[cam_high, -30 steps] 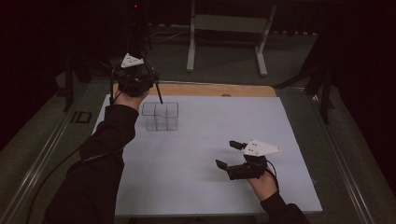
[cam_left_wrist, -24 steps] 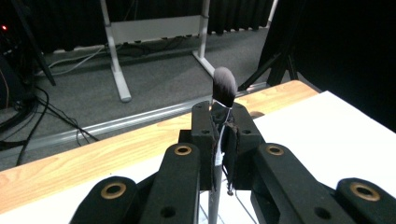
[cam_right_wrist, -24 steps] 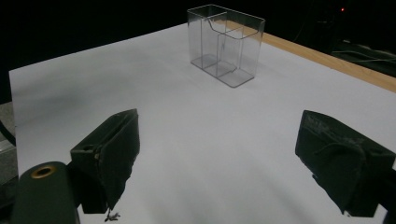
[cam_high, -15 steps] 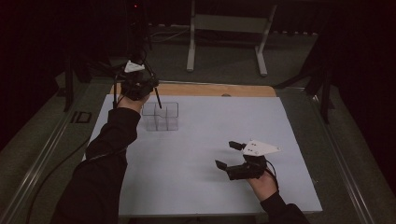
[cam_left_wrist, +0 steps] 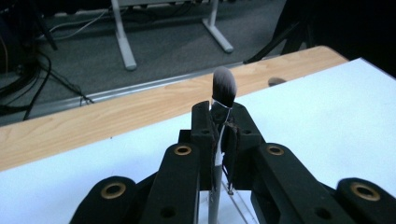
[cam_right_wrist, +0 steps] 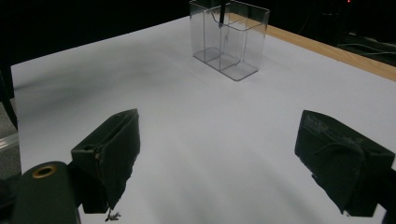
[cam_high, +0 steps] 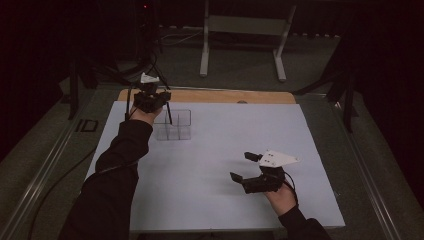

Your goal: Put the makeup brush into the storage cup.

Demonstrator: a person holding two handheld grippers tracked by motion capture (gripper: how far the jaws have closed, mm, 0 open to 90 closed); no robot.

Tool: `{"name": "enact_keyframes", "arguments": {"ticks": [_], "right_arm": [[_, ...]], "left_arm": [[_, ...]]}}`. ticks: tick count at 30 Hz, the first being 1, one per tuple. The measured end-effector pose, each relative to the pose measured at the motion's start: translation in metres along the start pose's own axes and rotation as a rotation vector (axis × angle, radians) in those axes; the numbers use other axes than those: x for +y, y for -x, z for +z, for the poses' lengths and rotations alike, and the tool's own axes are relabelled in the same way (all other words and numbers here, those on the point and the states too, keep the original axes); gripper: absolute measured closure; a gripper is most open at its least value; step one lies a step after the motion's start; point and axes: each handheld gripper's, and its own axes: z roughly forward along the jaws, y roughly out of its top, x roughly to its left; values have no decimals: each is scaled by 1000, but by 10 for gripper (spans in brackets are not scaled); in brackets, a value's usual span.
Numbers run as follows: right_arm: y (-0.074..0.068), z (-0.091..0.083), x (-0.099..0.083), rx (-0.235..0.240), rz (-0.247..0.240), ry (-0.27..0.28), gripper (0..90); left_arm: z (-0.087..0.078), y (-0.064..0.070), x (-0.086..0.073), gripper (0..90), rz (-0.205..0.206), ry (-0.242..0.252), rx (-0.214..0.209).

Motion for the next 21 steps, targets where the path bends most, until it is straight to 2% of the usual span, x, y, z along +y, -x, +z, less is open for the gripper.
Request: {"name": "enact_keyframes", "arguments": {"ticks": [6,11,12,14,17,20,21], "right_arm": [[1,-1,0,1,4,4,143],[1,-1,0,0,5,3,144],[1,-1,0,2,7,6,144],[1,-2,1,1,3,6,144],[1,-2,1,1,8,7,145],[1,-3,1,-2,8,9,144],[1,-2,1,-6,5,10,144]], "left_arm": [[10,1,-9,846,-11,-36,-5],[14,1,-11,839,-39,-63,-11],[13,1,-11,823,-47,-51,-7],[11,3,-7,622,-52,-47,12],[10,5,0,304,-51,-88,41],[6,6,3,166,-64,-97,64],[5,5,4,153,-71,-97,61]]}}
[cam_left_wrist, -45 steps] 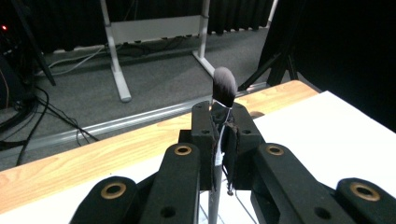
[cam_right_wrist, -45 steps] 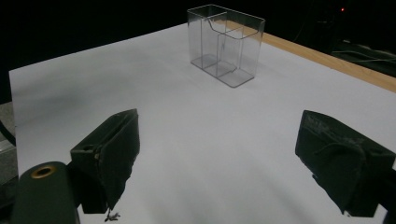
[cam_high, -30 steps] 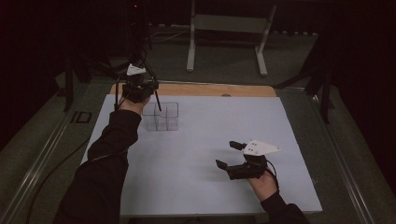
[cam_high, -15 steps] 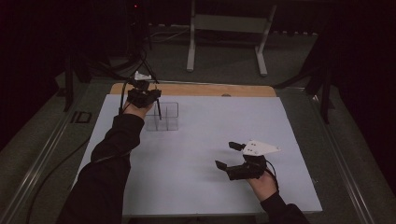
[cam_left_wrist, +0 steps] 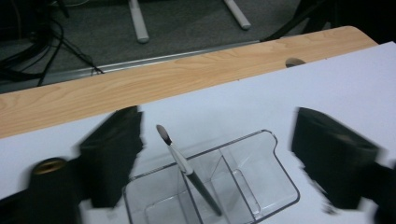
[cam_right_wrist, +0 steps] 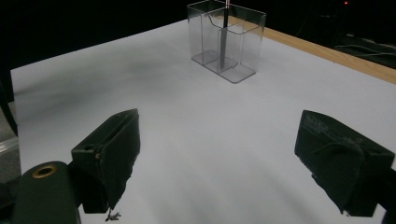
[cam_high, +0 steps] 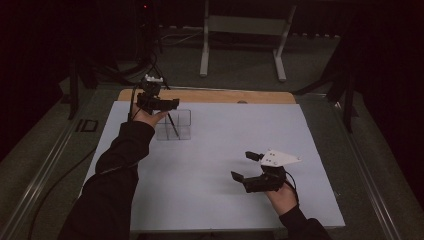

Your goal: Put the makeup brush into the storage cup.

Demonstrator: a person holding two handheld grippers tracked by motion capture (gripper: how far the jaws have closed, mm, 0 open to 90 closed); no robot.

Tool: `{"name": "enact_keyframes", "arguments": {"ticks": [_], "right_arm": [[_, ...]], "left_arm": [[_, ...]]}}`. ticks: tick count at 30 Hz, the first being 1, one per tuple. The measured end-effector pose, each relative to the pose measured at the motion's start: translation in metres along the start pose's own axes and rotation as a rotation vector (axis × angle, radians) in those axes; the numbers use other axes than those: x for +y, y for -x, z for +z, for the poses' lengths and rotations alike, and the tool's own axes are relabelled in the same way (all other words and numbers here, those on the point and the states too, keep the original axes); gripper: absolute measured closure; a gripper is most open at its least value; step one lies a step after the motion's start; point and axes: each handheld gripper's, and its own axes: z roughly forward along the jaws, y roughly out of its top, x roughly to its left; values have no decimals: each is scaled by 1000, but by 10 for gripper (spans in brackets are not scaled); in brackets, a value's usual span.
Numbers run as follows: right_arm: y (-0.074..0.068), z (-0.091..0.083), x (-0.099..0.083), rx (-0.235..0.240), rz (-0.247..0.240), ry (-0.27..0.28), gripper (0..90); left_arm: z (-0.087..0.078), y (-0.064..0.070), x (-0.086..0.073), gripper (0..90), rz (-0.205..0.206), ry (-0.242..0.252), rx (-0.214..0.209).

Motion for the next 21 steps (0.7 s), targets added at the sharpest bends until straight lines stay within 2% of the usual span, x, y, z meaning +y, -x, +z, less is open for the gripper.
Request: {"name": "enact_keyframes", "arguments": {"ticks": [2,5,6,7,9,12,17,19,21], "right_arm": [[0,0,0,1,2,0,144],[0,0,0,-4,2,2,143],[0,0,0,-5,2,2,143],[1,-1,0,-5,3,0,143],[1,0,0,-5,7,0,143],[1,0,-1,-6,7,0,142],[2,0,-1,-7,4,3,143],[2,0,-1,-15,1,-1,142],[3,-1,-2,-17,7,6,142]], "left_arm": [[-3,0,1,110,2,-1,3],[-8,-3,1,60,-19,-1,-19],[-9,-5,0,23,-9,-5,-55],[-12,-6,0,4,-16,-8,-51],[-17,-7,-1,4,6,4,-63],[-24,-7,-3,3,7,13,-88],[-34,-6,-12,3,41,9,-133],[-37,-5,-16,3,41,14,-156],[-41,-4,-21,3,40,24,-160]]}}
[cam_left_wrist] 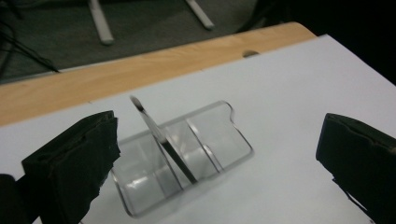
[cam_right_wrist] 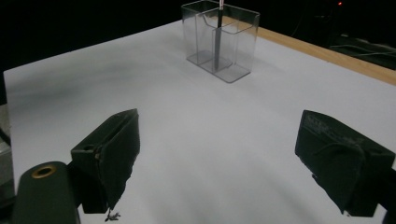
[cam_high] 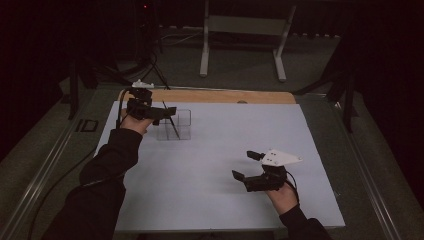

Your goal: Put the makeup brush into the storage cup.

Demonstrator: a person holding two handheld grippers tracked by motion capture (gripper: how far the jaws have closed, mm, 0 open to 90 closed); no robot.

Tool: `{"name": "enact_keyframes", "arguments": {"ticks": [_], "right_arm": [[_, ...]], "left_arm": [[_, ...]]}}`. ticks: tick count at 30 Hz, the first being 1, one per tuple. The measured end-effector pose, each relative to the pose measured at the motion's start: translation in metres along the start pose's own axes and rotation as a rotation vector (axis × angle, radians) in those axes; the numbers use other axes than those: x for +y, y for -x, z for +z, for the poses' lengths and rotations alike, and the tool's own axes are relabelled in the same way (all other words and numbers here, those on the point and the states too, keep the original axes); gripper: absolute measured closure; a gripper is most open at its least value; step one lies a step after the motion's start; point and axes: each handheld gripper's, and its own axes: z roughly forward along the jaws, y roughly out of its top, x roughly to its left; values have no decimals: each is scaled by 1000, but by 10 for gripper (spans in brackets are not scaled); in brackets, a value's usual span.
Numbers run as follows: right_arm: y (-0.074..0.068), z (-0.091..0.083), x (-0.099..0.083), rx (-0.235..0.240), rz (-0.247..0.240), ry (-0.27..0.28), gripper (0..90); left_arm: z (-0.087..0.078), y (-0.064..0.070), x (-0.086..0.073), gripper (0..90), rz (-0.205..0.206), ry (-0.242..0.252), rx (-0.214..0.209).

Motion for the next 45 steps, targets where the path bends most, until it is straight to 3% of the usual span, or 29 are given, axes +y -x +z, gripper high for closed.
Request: {"name": "enact_keyframes", "arguments": {"ticks": [2,5,10,17,20,22,34,39,45], "right_arm": [[1,0,0,2,-2,-2,145],[2,-1,0,2,-3,1,151],[6,-2,-1,-5,5,3,166],[7,-2,-3,4,15,-30,195],[9,-3,-3,40,-1,-29,195],[8,-4,-3,29,-16,-27,187],[12,-12,-9,-7,-16,-53,151],[16,-17,-13,20,0,-59,151],[19,-24,-18,20,0,-61,151]], "left_arm": [[-3,2,-5,3,11,6,-26],[-8,3,-13,4,52,58,-50],[-17,4,-25,4,93,105,-127],[-28,16,-44,4,165,81,-213],[-32,23,-53,4,206,62,-238],[-35,26,-60,4,223,58,-257],[-46,40,-96,4,323,30,-322],[-50,46,-108,4,341,15,-348],[-57,51,-122,4,371,6,-361]]}}
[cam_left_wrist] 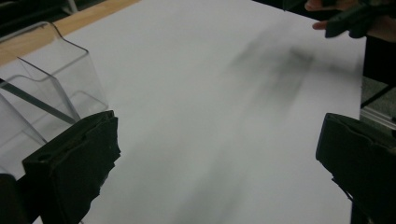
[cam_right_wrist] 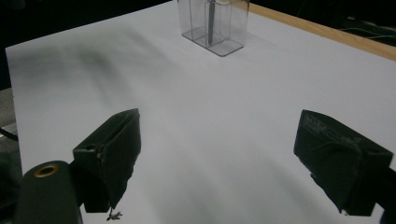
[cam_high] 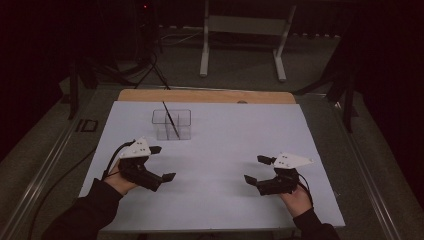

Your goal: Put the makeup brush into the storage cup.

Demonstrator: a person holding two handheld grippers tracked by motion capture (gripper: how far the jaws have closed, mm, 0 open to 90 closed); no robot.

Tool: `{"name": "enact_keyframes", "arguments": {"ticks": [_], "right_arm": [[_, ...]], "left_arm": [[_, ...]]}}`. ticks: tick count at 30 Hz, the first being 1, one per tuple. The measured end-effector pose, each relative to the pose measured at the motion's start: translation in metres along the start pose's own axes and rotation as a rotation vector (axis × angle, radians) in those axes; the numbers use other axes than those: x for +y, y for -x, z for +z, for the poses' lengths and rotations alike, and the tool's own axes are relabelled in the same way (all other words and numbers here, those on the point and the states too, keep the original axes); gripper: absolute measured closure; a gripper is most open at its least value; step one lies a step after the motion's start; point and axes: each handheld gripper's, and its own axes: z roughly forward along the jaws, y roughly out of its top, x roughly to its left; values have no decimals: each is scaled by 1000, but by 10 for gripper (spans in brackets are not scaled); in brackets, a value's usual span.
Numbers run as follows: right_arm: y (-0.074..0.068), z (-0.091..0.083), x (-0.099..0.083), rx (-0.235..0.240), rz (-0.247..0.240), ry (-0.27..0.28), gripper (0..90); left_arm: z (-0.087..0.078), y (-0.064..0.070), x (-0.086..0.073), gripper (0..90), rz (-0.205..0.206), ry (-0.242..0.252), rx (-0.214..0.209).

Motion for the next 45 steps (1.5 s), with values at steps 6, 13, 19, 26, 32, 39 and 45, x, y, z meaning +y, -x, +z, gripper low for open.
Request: {"name": "enact_keyframes", "arguments": {"ticks": [6,13,19,26,32,39,45], "right_arm": [[2,-7,-7,0,0,-10,150],[4,-12,-13,-12,9,-15,150],[6,-14,-19,-19,17,-30,149],[10,-19,-27,-22,35,-43,149],[12,-22,-33,-27,40,-61,149],[14,-24,-39,-29,54,-76,150],[12,-23,-44,-22,56,-98,150]], "left_arm": [[-3,8,-12,4,11,-14,-10],[-3,13,-26,4,14,-6,-17],[-1,13,-42,4,8,-20,-19],[1,14,-62,4,5,-22,-6],[1,12,-78,4,-24,-33,3],[-5,11,-91,4,-33,-9,27],[-10,8,-98,4,-54,-2,41]]}}
